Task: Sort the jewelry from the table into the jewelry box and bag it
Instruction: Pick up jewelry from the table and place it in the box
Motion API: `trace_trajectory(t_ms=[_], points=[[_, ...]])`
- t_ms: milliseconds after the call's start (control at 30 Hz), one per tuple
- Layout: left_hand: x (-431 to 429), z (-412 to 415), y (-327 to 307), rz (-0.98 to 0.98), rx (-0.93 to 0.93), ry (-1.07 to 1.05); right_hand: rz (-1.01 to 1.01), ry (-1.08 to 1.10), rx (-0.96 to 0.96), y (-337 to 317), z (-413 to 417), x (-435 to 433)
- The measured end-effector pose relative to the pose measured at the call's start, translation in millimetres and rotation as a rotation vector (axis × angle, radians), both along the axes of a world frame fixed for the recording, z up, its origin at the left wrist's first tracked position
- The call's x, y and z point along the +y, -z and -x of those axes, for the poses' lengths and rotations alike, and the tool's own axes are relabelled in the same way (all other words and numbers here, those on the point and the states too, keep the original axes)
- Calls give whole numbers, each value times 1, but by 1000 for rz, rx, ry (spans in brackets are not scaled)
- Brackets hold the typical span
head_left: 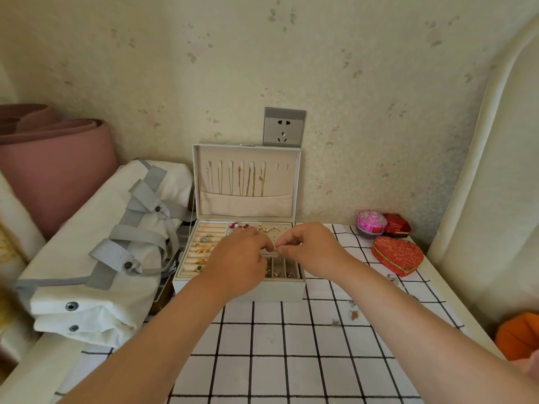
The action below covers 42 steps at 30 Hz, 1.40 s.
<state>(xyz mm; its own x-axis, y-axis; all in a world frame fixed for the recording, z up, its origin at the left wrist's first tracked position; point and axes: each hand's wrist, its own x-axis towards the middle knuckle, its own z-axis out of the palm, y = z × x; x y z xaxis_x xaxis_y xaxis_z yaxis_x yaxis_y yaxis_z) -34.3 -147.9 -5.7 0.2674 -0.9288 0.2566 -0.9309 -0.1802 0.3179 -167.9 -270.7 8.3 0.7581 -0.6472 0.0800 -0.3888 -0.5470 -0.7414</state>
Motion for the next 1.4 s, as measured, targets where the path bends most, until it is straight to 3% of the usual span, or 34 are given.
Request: trace_trajectory(t_ms=[367, 533, 733, 1067, 1400], points=[[6, 1, 9, -41, 6, 101, 437, -63, 321, 10, 3, 12], [7, 2, 8, -54, -15, 109, 340, -89, 261, 10, 10, 9], [2, 13, 2, -9, 12, 60, 241, 61, 134, -1, 53, -23], [-56, 87, -1, 108, 107, 169, 242, 166, 383, 29, 141, -82], [-132, 132, 35, -279, -43, 273, 176, 133, 360, 38, 166, -108]])
